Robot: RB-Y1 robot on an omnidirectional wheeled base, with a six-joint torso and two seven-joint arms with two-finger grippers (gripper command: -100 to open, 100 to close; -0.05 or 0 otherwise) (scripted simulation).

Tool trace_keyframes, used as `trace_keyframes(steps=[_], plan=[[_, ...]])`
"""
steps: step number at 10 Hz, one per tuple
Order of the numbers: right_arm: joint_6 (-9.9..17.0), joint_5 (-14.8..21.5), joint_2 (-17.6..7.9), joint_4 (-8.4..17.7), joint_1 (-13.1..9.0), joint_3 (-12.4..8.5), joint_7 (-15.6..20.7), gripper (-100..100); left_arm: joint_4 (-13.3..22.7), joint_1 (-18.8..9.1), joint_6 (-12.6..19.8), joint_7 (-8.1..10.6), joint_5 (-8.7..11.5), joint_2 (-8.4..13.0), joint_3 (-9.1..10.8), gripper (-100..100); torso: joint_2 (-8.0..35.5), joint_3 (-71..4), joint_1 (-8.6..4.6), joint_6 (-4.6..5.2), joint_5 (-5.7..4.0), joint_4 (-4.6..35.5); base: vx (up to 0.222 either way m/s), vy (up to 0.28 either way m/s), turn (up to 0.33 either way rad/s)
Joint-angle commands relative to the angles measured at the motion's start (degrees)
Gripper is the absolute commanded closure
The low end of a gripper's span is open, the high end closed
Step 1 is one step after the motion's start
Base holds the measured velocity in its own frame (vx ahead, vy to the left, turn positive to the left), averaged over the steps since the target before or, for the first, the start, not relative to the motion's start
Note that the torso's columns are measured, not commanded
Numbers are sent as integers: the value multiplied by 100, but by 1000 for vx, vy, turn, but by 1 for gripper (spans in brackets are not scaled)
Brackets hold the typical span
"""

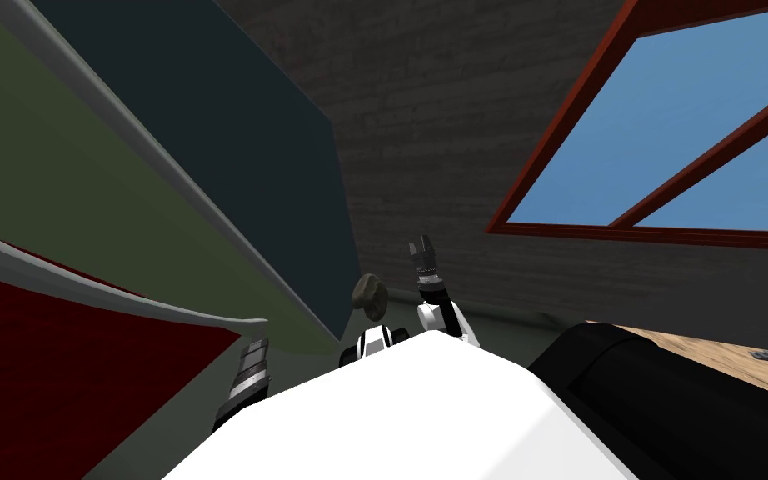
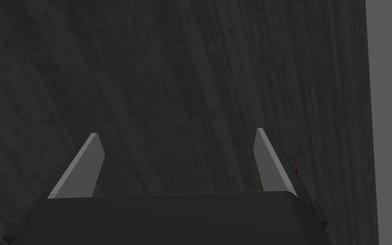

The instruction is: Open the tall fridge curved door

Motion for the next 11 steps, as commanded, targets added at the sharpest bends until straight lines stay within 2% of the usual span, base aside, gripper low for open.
trace_keyframes(steps=[1, 2, 4, 5, 11], plan=[[0, 0, 1, 0, 0, 1, 0, 0, -158, 141, 222, 111, -42, 305, 86, -100, -7, -5, -15, -2, -3, -4, 13, -90, -4], [0, 0, 1, 0, 0, 1, 0, 0, -243, 219, 350, 174, -65, 476, 133, -100, -8, -6, -19, -2, -4, -5, 0, -100, -6], [0, 0, 1, 0, 0, 1, 0, 0, -328, 301, 487, 240, -88, 653, 180, -100, -4, -2, 6, -1, 4, -3, 10, -87, -6], [0, 0, 1, 0, 0, 1, 0, 0, -407, 379, 626, 305, -110, 826, 223, -100, -5, -3, 19, -3, 8, -5, 6, -71, -10], [0, 0, 1, 0, 0, 1, 0, 0, -704, 688, 1195, 567, -195, 1511, 387, -100, 0, 1, 14, -2, 6, -3, 9, -75, -6]])
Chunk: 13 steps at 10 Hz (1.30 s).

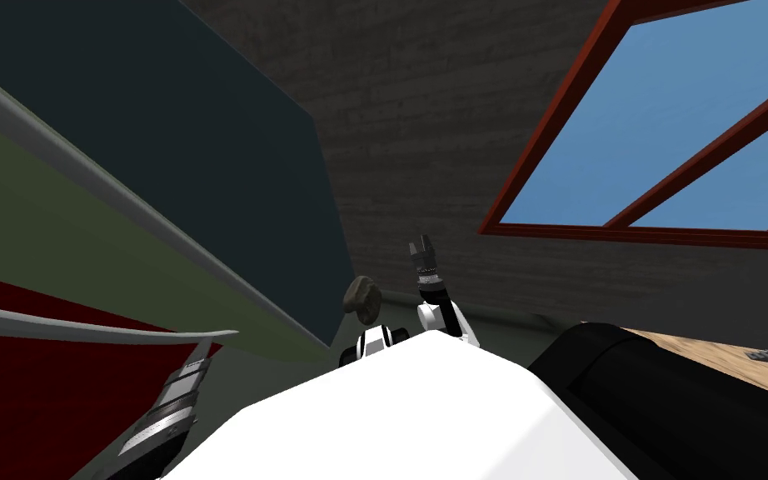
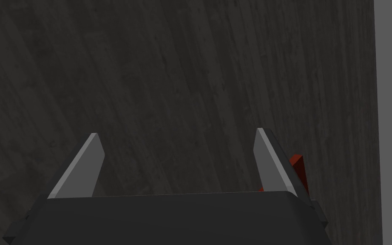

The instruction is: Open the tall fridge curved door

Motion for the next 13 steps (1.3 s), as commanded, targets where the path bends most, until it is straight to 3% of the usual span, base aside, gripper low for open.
trace_keyframes(steps=[1, 13], plan=[[0, 0, 0, 0, 0, 0, 0, 0, -124, 125, 247, 113, -35, 286, 68, -100, 1, 0, -3, -1, -1, 0, 0, -69, -4], [0, 0, 0, 0, 0, 0, 0, 0, -720, 747, 1395, 640, -206, 1665, 396, -100, -4, -3, -11, 0, -3, -1, 10, -75, -7]])
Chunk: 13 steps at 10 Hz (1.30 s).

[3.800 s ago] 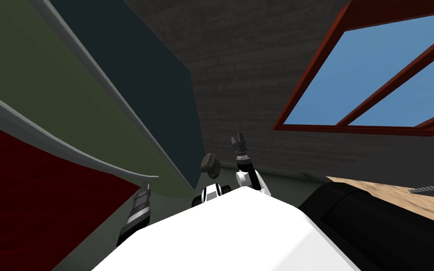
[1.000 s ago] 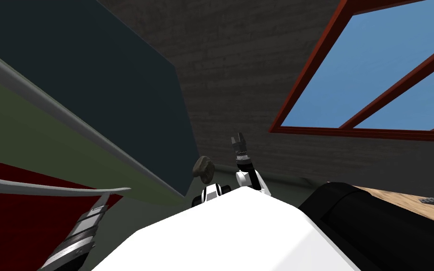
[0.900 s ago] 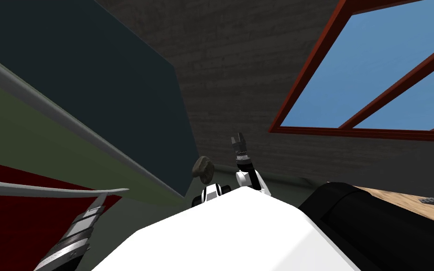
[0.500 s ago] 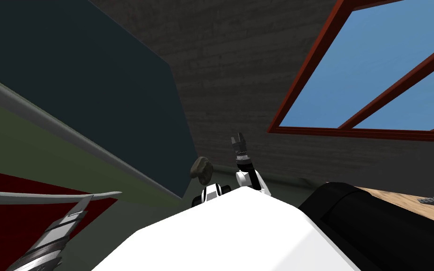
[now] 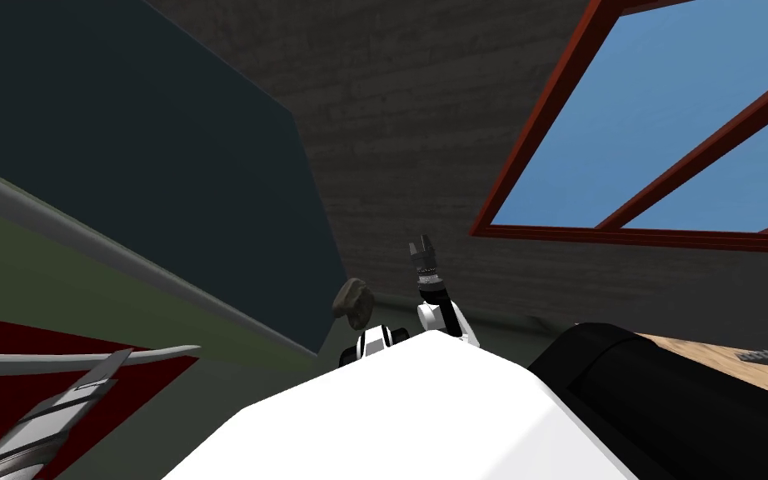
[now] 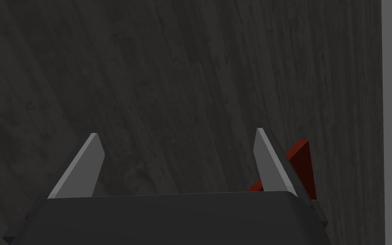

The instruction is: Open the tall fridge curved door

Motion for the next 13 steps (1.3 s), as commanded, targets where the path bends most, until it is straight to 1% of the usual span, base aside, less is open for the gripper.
trace_keyframes(steps=[1, 2, 3, 4, 5, 6, 7, 8, 9, 11, 12, 13], plan=[[0, 0, 0, 0, 0, 0, 0, 0, -185, 182, 320, 129, -38, 291, 74, -100, 0, 0, 2, -1, 1, 0, 14, -80, -5], [0, 0, 0, 0, 0, 0, 0, 0, -204, 205, 367, 150, -44, 342, 84, -100, -2, -1, 5, 0, 2, -1, 10, -69, -3], [0, 0, 0, 0, 0, 0, 0, 0, -108, 169, 265, 131, -33, 321, 80, -100, -1, 0, 10, 0, 3, -1, 3, -29, 1], [0, 0, -1, 0, 0, -1, 0, 0, -107, 169, 278, 138, -34, 331, 81, -100, 1, 1, 21, 0, 7, 0, 1, -7, 0], [0, 0, -1, 0, 0, -1, 0, 0, -107, 169, 277, 138, -34, 329, 81, 100, 2, 2, 21, -1, 7, 1, 0, 0, 0], [0, 0, -1, 0, 0, -1, 0, 0, -191, 251, 130, 201, -55, 349, 22, 100, 1, 1, 15, 0, 5, 0, -106, 102, 0], [0, 0, -2, 0, -1, -2, 0, 0, -191, 251, 130, 201, -55, 349, 22, 100, 26, 13, 53, -1, 8, 10, -136, 158, -18], [1, 0, -2, 1, -2, -2, 0, 0, -274, 332, -15, 265, -76, 368, -37, 100, 22, 13, 72, -4, 5, 16, -183, 178, -3], [1, 0, -3, 1, -2, -3, 0, 0, -274, 332, -15, 265, -76, 368, -37, 100, 20, 10, 66, -2, 2, 15, -174, 188, 12], [1, 0, -3, 1, -2, -3, 0, 0, -440, 496, -305, 392, -118, 407, -154, 100, -32, -25, 69, 19, -11, 7, -186, 264, 6], [1, 0, -4, 1, -2, -4, 0, 0, -440, 496, -305, 392, -118, 407, -154, 100, -47, -34, 73, 28, -11, 4, -176, 244, 13], [1, 0, -3, 1, -2, -3, 0, 0, -524, 577, -450, 455, -138, 426, -213, 100, -70, -47, 63, 41, -14, 1, -232, 246, -13]])
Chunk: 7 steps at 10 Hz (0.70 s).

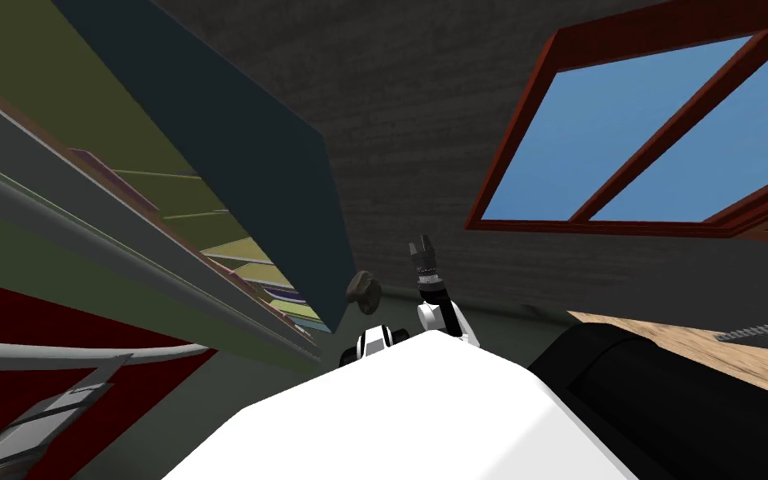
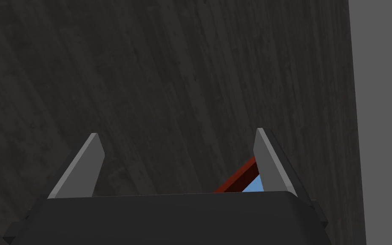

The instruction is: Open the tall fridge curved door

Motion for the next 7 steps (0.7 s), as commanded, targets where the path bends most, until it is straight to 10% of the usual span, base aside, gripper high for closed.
trace_keyframes(steps=[1, 7], plan=[[0, 0, 0, 0, -1, 0, 0, 0, -252, 142, -227, 169, -21, 107, -71, 100, 13, 4, -9, -1, 1, -1, -261, 315, -28], [0, 0, 0, 0, 1, 0, 0, 0, -584, 469, -808, 424, -104, 184, -307, 100, 32, 22, -65, -15, -1, 0, -197, 272, -11]])
